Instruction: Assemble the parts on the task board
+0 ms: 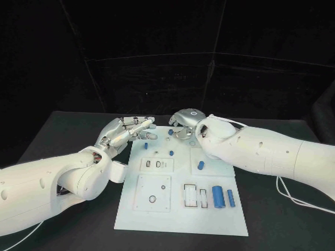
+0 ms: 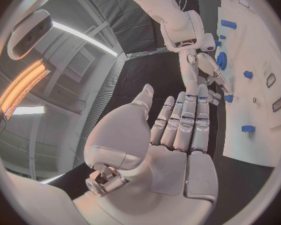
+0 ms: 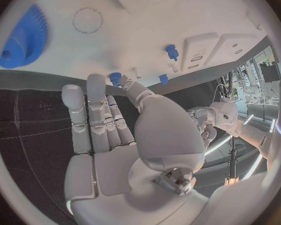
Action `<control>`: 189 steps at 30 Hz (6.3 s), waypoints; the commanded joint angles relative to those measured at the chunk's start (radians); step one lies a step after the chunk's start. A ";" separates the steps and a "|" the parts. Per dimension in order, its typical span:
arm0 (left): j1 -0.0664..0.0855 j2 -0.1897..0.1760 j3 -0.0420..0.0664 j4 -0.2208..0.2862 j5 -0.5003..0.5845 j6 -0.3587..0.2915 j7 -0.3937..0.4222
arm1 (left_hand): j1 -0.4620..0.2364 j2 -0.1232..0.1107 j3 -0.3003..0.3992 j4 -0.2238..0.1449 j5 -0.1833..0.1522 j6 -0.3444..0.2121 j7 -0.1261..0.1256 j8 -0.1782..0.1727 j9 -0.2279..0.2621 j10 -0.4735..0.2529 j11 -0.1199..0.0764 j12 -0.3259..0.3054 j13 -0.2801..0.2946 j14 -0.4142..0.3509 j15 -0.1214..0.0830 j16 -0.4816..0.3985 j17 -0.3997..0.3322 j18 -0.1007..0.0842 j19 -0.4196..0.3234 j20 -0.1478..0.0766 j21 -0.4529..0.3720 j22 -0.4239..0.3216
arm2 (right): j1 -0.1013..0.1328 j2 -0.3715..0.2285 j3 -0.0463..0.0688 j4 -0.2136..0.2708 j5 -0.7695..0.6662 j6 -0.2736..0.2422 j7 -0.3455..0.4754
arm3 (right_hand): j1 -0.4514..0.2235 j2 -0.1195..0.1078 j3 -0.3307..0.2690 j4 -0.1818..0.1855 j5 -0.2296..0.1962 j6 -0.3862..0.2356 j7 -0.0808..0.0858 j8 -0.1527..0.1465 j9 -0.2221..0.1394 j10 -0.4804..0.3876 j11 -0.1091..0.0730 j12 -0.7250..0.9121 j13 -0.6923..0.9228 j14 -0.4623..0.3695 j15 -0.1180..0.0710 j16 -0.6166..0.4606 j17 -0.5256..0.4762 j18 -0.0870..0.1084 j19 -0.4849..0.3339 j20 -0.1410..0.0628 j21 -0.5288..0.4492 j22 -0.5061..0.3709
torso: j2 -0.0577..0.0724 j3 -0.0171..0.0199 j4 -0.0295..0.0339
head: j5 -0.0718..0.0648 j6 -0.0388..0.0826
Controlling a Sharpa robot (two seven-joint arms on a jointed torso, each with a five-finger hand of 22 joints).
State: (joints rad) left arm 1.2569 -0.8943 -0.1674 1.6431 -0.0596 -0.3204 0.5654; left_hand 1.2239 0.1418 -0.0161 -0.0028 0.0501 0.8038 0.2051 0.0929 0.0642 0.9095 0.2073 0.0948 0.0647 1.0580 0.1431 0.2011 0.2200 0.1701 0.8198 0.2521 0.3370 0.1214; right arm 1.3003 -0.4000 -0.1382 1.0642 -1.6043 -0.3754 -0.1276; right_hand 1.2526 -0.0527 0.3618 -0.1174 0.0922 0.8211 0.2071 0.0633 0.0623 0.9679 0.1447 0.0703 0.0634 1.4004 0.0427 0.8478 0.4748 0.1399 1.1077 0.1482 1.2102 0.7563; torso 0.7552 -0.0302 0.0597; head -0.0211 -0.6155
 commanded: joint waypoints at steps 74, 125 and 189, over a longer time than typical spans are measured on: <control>0.003 -0.009 0.001 -0.013 0.001 0.018 -0.012 | 0.005 0.013 0.005 0.000 0.002 0.015 0.058 -0.004 0.002 0.000 -0.001 -0.002 0.000 -0.003 0.005 -0.009 0.004 0.013 0.002 0.007 -0.008 -0.004 | 0.005 -0.257 0.088 0.166 0.155 0.293 -0.147 | 0.130 -0.006 -0.326 0.261 0.125 0.033 -0.048 0.116 0.016 0.351 -0.074 1.162 1.100 0.122 -0.047 0.601 0.858 -0.091 0.319 -0.041 0.280 0.578 | -0.002 0.0016 -0.0145 | -0.023 -0.009; 0.003 -0.012 0.001 -0.016 0.001 0.020 -0.026 | 0.007 0.017 0.007 -0.001 0.002 0.016 0.058 -0.004 0.002 0.000 -0.001 -0.002 0.000 -0.004 0.006 -0.012 0.005 0.013 0.002 0.007 -0.009 -0.005 | -0.008 -0.133 0.087 0.231 0.023 0.095 -0.129 | 0.124 0.039 -0.153 0.195 0.091 0.157 -0.070 0.129 0.005 0.359 -0.096 1.144 1.106 0.122 -0.067 0.594 0.856 -0.093 0.322 -0.061 0.283 0.589 | -0.001 0.0013 -0.0135 | -0.009 -0.012; 0.004 -0.025 0.001 -0.008 0.001 0.027 -0.032 | 0.008 0.019 0.008 -0.002 0.002 0.027 0.056 -0.003 0.003 0.003 -0.001 0.000 0.001 -0.006 0.006 -0.017 0.007 0.013 0.000 0.008 -0.012 -0.008 | -0.030 -0.319 0.083 0.357 0.207 0.024 0.003 | 0.052 0.000 -0.174 0.211 0.030 0.030 -0.036 0.011 0.010 0.310 -0.064 1.081 1.047 0.120 -0.038 0.586 0.850 -0.091 0.317 -0.032 0.279 0.584 | -0.005 0.0037 -0.0287 | -0.009 -0.008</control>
State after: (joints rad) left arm 1.2587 -0.9190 -0.1676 1.6314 -0.0584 -0.3085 0.5296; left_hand 1.2319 0.1496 -0.0135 -0.0056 0.0501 0.8240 0.2106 0.0929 0.0662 0.9095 0.2073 0.0948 0.0648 1.0545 0.1466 0.1887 0.2260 0.1697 0.8198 0.2521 0.3292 0.1144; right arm 1.2690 -0.7102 -0.0554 1.4101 -1.4948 -0.2975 -0.2075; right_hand 1.2984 -0.0485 0.1879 0.0979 0.1188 0.8444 0.1702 0.0693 0.0712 1.2702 0.0819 1.1467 1.1091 1.4684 0.0002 1.4372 1.3077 0.0540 1.4242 0.1110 1.4895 1.3073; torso 0.7507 -0.0271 0.0358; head -0.0288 -0.6251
